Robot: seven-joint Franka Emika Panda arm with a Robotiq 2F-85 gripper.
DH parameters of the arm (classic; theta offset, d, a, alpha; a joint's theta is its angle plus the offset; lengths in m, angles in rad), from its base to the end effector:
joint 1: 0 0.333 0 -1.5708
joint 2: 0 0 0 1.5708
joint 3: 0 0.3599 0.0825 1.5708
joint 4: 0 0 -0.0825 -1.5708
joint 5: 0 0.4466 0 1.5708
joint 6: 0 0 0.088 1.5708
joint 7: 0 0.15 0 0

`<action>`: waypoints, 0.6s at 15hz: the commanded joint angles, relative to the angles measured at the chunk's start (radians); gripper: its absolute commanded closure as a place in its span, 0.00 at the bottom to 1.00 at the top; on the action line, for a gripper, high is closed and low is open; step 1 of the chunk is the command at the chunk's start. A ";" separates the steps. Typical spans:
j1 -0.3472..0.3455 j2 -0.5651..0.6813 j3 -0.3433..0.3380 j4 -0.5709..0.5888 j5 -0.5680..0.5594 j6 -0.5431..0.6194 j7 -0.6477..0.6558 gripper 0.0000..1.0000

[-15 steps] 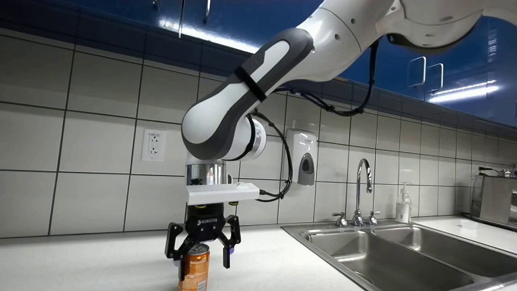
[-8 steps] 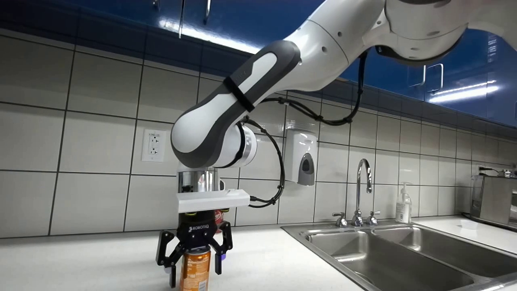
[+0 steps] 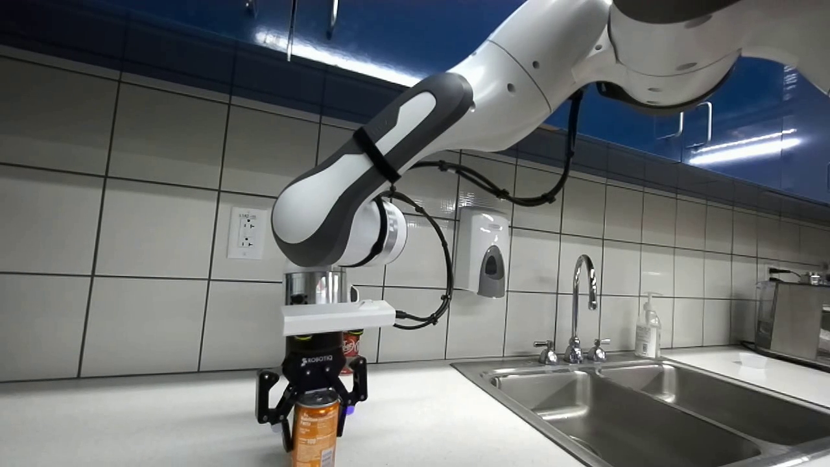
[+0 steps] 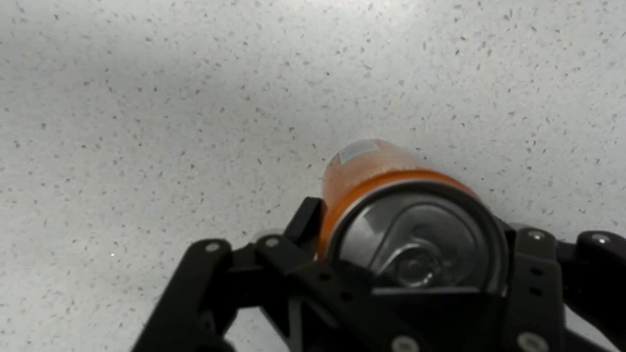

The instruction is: Lift the orange bottle can and put it in the sink

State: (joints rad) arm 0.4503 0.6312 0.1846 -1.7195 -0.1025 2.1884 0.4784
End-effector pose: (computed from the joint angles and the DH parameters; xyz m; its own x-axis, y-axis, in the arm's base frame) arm 0.5870 0.4150 0.1635 0.9707 0.1895 -0.1478 0.1969 -0.9797 0.0374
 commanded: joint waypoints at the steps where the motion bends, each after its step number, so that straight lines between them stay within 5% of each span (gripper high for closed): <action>1: 0.013 0.021 -0.016 0.040 0.011 -0.038 -0.016 0.57; 9: 0.022 -0.082 -0.007 -0.041 0.012 -0.012 0.005 0.57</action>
State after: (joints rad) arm 0.4561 0.6262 0.1842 -1.7165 -0.1023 2.1865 0.4784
